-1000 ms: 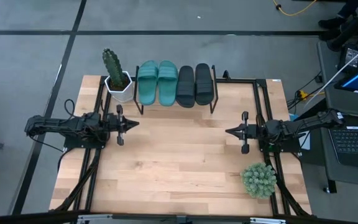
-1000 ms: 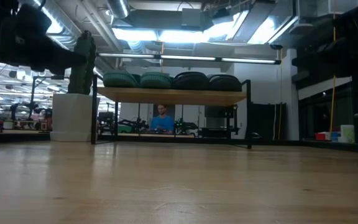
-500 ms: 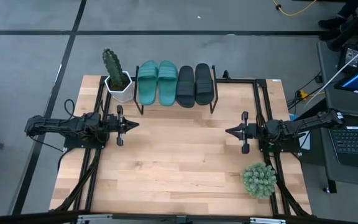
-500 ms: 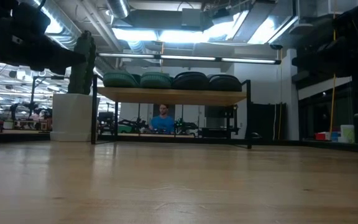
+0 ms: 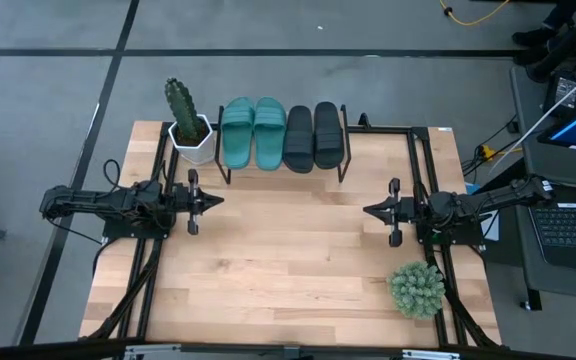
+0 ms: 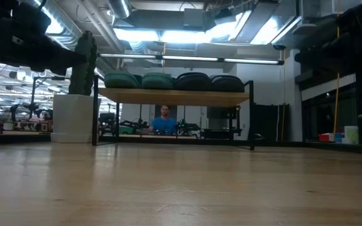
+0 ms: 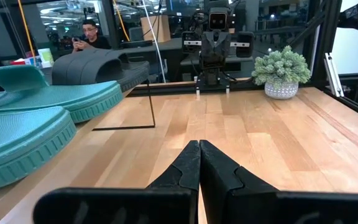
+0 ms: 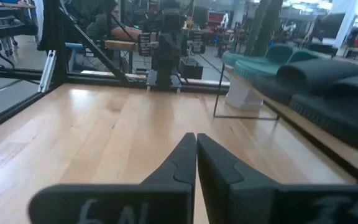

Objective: Pick and place slides into the shelf
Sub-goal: Return to Home Position

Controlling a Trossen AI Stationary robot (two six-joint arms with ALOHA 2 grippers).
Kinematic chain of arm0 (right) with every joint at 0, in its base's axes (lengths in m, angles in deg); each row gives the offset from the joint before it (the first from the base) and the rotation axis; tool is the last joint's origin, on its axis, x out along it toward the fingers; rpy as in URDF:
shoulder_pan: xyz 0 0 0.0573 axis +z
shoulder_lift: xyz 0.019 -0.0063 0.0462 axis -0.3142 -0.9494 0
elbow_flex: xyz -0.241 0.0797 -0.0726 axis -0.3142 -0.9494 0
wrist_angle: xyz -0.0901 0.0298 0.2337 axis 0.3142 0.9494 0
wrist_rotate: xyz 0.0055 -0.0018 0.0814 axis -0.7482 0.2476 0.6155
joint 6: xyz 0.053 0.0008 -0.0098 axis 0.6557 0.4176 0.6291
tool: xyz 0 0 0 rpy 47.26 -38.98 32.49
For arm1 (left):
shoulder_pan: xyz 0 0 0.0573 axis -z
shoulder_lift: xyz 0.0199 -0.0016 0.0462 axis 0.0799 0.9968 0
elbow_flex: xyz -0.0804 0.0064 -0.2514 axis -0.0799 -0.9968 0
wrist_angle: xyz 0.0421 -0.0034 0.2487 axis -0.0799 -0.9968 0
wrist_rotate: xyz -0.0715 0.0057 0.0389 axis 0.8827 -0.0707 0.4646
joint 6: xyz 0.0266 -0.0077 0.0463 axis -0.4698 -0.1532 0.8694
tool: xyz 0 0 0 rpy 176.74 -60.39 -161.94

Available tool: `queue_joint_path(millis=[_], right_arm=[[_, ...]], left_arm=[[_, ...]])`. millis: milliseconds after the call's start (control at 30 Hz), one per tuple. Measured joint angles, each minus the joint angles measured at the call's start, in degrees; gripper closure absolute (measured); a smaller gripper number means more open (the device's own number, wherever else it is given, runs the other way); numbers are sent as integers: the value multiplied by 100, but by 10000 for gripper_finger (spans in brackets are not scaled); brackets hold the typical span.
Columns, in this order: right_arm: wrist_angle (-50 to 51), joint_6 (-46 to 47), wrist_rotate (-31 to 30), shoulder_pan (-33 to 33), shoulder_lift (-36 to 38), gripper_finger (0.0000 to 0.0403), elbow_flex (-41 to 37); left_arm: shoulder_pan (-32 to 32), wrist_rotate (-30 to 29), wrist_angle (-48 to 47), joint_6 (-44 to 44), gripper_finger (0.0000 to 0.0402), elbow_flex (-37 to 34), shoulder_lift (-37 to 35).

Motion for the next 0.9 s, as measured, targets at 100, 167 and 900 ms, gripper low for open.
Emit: queue_joint_path(millis=[100, 167, 900], right_arm=[[-72, -103, 2, 0, 0, 385, 0], [-66, -98, 2, 0, -3, 386, 0], [-26, 214, 58, 36, 2, 385, 2]], left_arm=[[0, 0, 0, 0, 402, 0, 0], [0, 0, 0, 0, 402, 0, 0], [-2, -2, 0, 2, 401, 0, 0]])
